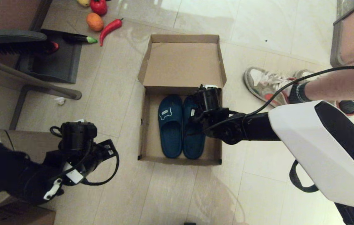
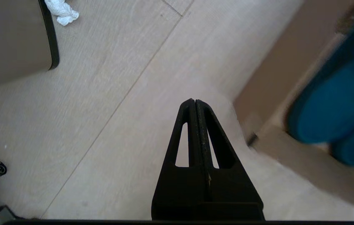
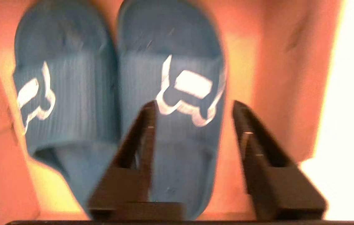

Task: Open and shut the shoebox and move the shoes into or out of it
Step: Put the shoes into the shoe box, then close the shoe box

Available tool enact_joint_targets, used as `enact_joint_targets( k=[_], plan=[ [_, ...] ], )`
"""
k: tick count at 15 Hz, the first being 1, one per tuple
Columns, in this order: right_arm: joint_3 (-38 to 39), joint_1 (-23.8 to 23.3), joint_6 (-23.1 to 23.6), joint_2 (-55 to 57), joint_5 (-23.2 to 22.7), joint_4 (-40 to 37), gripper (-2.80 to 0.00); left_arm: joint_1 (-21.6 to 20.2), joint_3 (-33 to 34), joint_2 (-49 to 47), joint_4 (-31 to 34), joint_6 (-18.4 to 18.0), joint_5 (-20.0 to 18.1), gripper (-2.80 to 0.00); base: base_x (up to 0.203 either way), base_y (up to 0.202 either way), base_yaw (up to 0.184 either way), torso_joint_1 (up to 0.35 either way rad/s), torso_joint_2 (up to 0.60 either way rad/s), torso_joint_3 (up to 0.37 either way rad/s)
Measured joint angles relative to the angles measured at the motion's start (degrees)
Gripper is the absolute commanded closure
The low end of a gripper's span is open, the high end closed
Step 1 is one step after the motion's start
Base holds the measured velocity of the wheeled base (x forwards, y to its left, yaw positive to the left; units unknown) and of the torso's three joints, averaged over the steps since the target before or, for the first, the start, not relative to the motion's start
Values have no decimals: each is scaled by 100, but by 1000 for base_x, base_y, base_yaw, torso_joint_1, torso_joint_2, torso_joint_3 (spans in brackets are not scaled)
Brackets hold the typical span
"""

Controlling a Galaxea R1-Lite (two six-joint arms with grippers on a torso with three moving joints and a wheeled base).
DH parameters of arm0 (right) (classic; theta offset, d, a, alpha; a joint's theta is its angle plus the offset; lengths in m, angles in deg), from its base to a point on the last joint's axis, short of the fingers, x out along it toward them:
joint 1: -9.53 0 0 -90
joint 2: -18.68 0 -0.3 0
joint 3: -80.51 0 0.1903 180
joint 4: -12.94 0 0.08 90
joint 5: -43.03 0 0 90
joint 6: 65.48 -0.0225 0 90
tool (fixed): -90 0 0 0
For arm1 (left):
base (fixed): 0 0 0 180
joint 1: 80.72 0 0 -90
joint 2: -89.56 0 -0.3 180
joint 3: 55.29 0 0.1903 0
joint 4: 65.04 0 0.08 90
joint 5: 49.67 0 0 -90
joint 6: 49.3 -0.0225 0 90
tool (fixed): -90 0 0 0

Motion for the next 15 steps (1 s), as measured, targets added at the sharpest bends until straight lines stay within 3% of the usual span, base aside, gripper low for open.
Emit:
enact_joint_targets(
  k=[2, 6, 13, 15],
  plan=[
    [244, -138, 66, -219, 39, -1, 0, -134, -422, -383, -172, -114, 13, 0, 0, 0, 0, 0, 0, 0],
    [1037, -605, 312, -747, 46, 20, 0, -374, -1345, -1196, -815, -764, 112, 0, 0, 0, 0, 0, 0, 0],
    [1651, -1251, 258, -1206, -84, 88, 0, -408, -2921, -2292, -900, -951, 67, 0, 0, 0, 0, 0, 0, 0],
    [1630, -1308, 246, -1018, -318, 527, 0, -342, -3249, -2499, -897, -968, -56, 0, 0, 0, 0, 0, 0, 0]
  ],
)
